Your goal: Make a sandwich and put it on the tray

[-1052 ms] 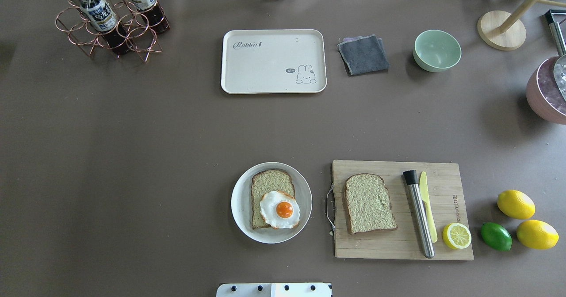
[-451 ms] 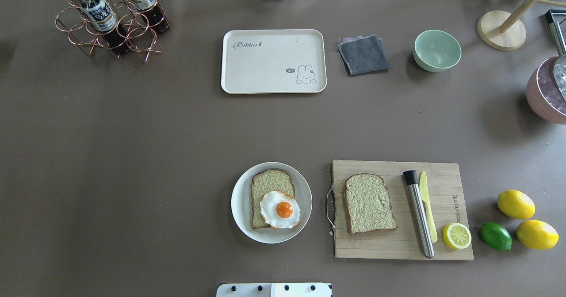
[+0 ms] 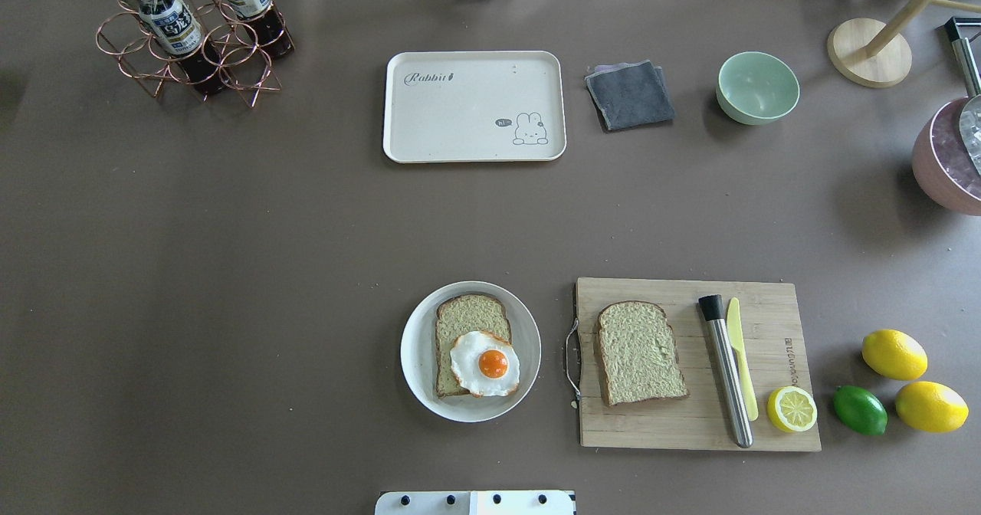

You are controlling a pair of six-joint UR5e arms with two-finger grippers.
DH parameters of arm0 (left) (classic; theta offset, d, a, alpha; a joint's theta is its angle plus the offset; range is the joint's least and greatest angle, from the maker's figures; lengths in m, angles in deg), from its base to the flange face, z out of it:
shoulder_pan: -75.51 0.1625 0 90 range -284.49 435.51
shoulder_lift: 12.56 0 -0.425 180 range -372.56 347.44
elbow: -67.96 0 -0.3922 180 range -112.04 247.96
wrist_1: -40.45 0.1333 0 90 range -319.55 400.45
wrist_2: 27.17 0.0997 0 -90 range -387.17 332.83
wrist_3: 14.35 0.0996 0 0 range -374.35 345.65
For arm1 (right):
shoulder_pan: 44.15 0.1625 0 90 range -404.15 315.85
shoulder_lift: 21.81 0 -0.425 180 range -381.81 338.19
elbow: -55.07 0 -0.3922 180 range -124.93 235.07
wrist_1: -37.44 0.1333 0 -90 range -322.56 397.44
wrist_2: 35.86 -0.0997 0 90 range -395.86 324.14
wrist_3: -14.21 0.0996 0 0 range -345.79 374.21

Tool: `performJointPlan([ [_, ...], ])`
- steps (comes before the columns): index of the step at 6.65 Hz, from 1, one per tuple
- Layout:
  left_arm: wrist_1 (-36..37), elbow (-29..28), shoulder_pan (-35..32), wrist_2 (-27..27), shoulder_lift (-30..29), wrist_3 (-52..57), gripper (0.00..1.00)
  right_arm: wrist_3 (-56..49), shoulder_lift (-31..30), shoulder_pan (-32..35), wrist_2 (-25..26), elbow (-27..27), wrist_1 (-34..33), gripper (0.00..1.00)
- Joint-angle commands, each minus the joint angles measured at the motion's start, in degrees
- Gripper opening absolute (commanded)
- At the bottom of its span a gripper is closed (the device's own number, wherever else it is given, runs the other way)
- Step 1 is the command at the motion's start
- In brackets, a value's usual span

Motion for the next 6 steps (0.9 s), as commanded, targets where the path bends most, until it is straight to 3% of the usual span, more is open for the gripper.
performJointPlan([
  [1, -0.29, 3.14, 2.54, -0.03, -0.20, -2.86, 0.98, 0.12, 0.81, -1.63, -0.99, -0.94, 0.00, 1.00],
  [3, -6.75, 7.46, 7.37, -2.04, 0.06, -13.48, 0.98, 0.12, 2.83, -4.53, -1.08, -1.39, 0.00, 1.00],
  [4, -17.24, 6.51, 10.09, -1.53, 0.67, -14.04, 0.98, 0.12, 4.66, -5.50, -1.08, -1.30, 0.00, 1.00],
  [6, -33.80, -3.28, 12.75, -1.44, -0.89, -14.31, 0.98, 0.12, 6.35, -9.26, -2.39, -3.39, 0.00, 1.00],
])
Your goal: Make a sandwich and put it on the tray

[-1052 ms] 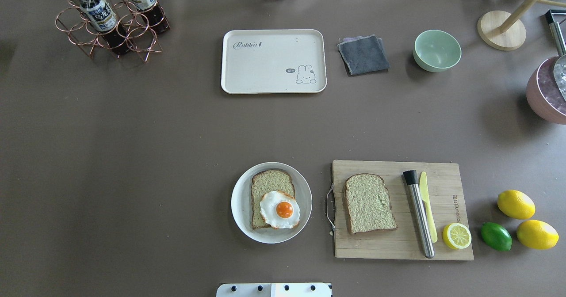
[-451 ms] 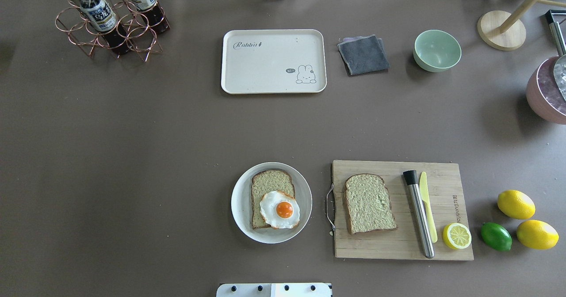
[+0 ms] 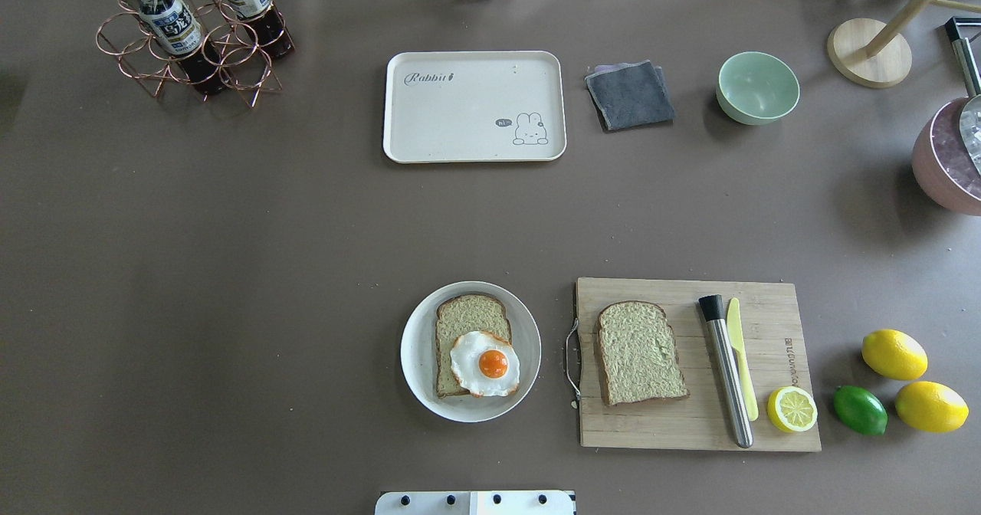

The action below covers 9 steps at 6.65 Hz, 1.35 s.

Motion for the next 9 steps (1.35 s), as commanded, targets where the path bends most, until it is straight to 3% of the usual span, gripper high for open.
performJointPlan([
  [1, -9.94, -6.42, 1.29, -0.05, -2.94, -8.91, 0.98, 1.22, 0.98, -5.03, -2.96, -4.18, 0.00, 1.00],
  [2, -9.78, -6.08, 1.98, 0.04, -5.13, -15.17, 0.98, 13.15, 2.63, -6.28, -3.07, -6.99, 2.26, 1.00],
  [4, -9.69, -5.82, 4.88, 2.13, -7.86, -21.01, 0.97, 34.70, 2.56, -13.02, -2.11, -7.19, 19.69, 1.00],
  [5, -9.16, -3.73, 8.02, 5.11, -8.22, -23.65, 0.97, 43.24, 2.65, -16.19, 0.50, -8.24, 24.73, 1.00],
  [6, -8.20, -1.62, 11.01, 8.10, -8.32, -28.20, 0.97, 48.64, 2.22, -18.83, 2.10, -9.99, 27.05, 1.00],
  [9, 6.37, 11.55, 16.73, 14.35, -8.06, -28.43, 0.97, 63.17, 0.73, -28.50, 8.78, -19.56, 27.07, 1.00],
])
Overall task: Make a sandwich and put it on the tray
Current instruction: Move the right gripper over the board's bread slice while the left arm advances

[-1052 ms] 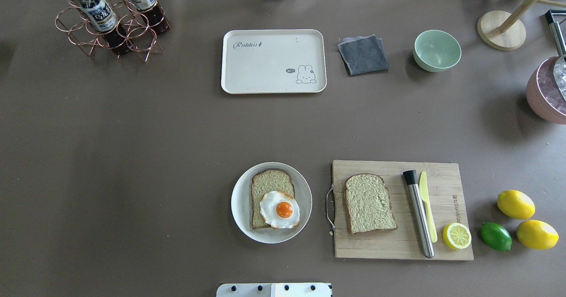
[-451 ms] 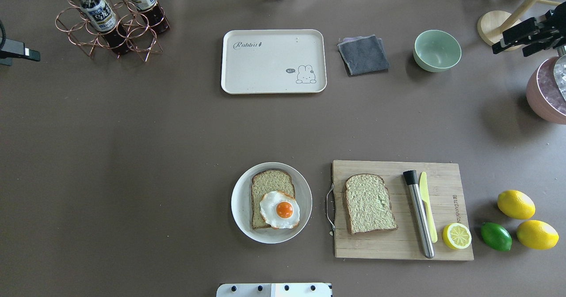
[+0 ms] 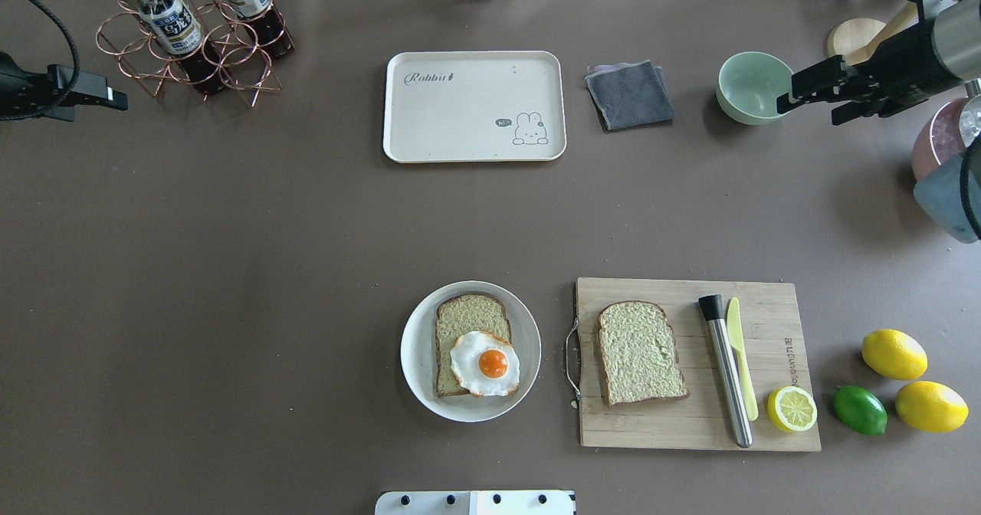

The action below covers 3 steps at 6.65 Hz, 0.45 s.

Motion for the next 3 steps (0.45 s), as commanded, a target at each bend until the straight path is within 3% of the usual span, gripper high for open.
performJointPlan([
  [1, 4.50, 5.86, 4.62, 1.93, 0.29, -0.59, 0.97, 7.56, -2.02, -6.99, 4.22, -6.21, 0.11, 1.00],
  [2, 4.33, 7.09, 7.69, 2.62, -0.06, -2.86, 0.97, 12.03, -2.04, -10.95, 7.20, -8.50, 0.11, 1.00],
  [3, 4.50, 8.49, 10.68, 8.11, -0.49, -7.49, 0.97, 15.12, -2.38, -15.51, 10.19, -10.26, 0.02, 1.00],
])
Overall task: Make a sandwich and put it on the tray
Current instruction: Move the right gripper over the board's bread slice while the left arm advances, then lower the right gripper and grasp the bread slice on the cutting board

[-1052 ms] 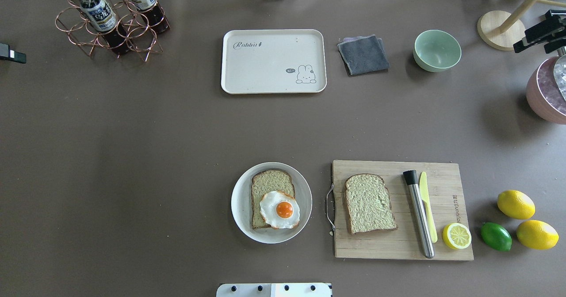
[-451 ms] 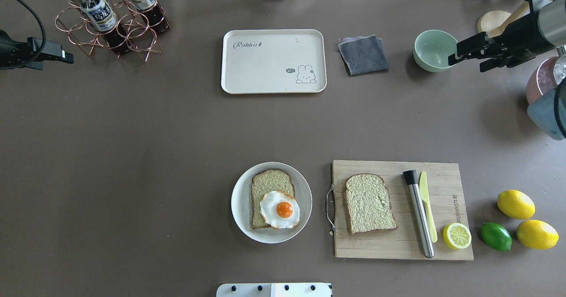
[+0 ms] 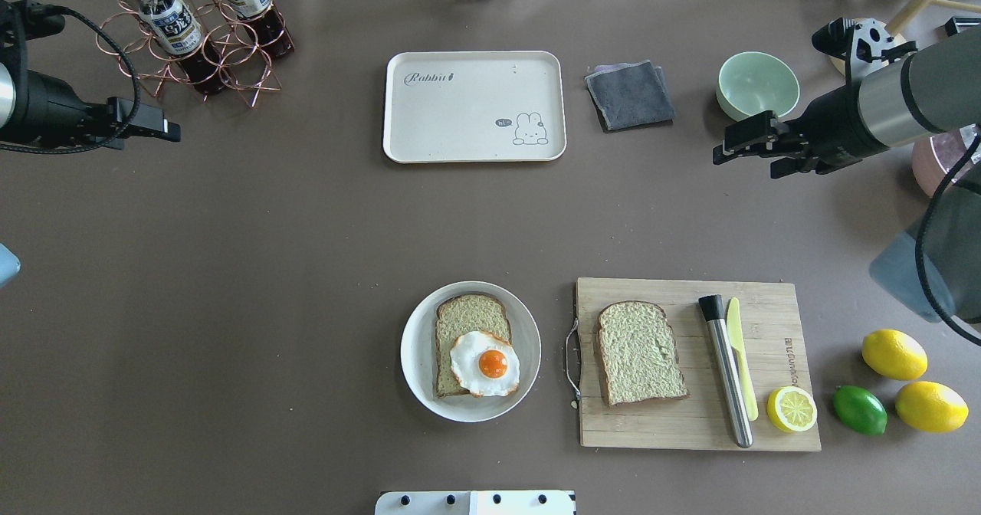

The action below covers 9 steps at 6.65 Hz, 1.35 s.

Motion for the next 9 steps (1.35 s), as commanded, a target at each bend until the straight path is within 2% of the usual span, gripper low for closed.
performJointPlan([
  [1, 0.32, 2.00, 7.26, 8.71, -0.32, -6.36, 0.97, 7.93, -0.40, -10.88, 9.70, -3.82, -0.06, 1.00],
  [2, 0.24, 2.35, 9.39, 10.50, -0.41, -9.08, 0.97, 9.97, -0.40, -15.46, 14.72, -4.27, -0.06, 1.00],
  [4, 0.32, 3.06, 10.99, 12.01, -0.32, -10.25, 0.97, 10.08, -3.01, -18.57, 15.56, -4.27, -0.07, 0.98],
  [5, 0.32, 2.97, 10.99, 12.01, -0.32, -10.25, 0.97, 10.17, -4.51, -19.80, 15.65, -4.27, 0.02, 0.89],
  [6, 0.32, 2.88, 10.99, 12.01, -0.41, -10.25, 0.97, 10.17, -5.05, -21.56, 17.04, -4.27, 0.02, 0.85],
  [7, 0.32, 2.88, 10.99, 12.01, -0.41, -10.25, 0.97, 10.17, -5.40, -24.10, 20.02, -3.92, 0.11, 0.85],
  [9, 0.32, 2.79, 10.99, 12.01, -0.50, -10.25, 0.97, 10.17, -6.20, -26.05, 21.27, -3.49, 0.20, 0.82],
])
